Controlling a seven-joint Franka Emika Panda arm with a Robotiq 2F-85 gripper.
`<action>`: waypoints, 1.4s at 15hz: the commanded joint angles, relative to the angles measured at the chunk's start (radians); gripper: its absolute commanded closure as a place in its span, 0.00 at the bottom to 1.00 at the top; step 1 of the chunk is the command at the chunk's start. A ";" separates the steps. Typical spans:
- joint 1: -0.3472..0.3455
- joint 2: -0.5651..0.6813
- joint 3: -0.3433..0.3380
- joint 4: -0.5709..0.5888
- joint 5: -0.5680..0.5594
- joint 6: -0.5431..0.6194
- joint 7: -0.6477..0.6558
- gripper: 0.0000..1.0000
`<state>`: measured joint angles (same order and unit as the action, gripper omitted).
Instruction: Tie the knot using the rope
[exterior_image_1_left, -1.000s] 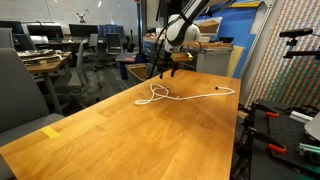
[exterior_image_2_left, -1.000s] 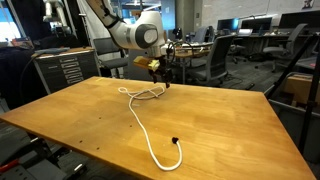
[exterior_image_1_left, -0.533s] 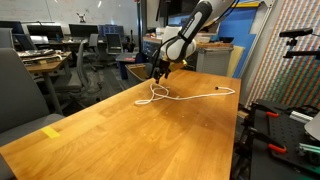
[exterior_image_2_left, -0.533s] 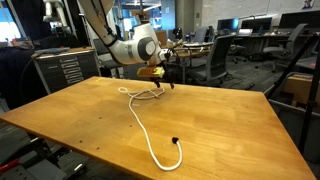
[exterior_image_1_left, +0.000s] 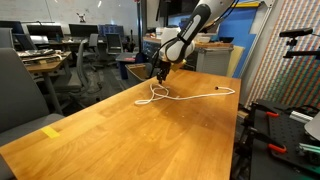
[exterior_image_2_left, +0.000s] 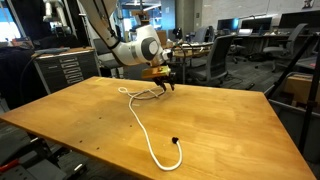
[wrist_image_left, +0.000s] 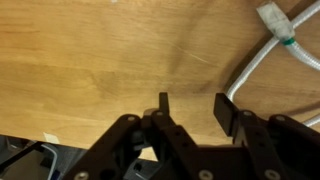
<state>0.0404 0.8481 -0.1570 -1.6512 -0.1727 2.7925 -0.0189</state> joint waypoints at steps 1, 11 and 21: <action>-0.027 0.017 0.031 0.064 -0.010 -0.105 -0.059 0.42; -0.050 0.047 0.088 0.164 0.011 -0.335 -0.099 0.04; -0.058 0.113 0.109 0.271 0.036 -0.452 -0.074 0.82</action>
<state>0.0026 0.9155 -0.0629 -1.4573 -0.1635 2.3916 -0.0944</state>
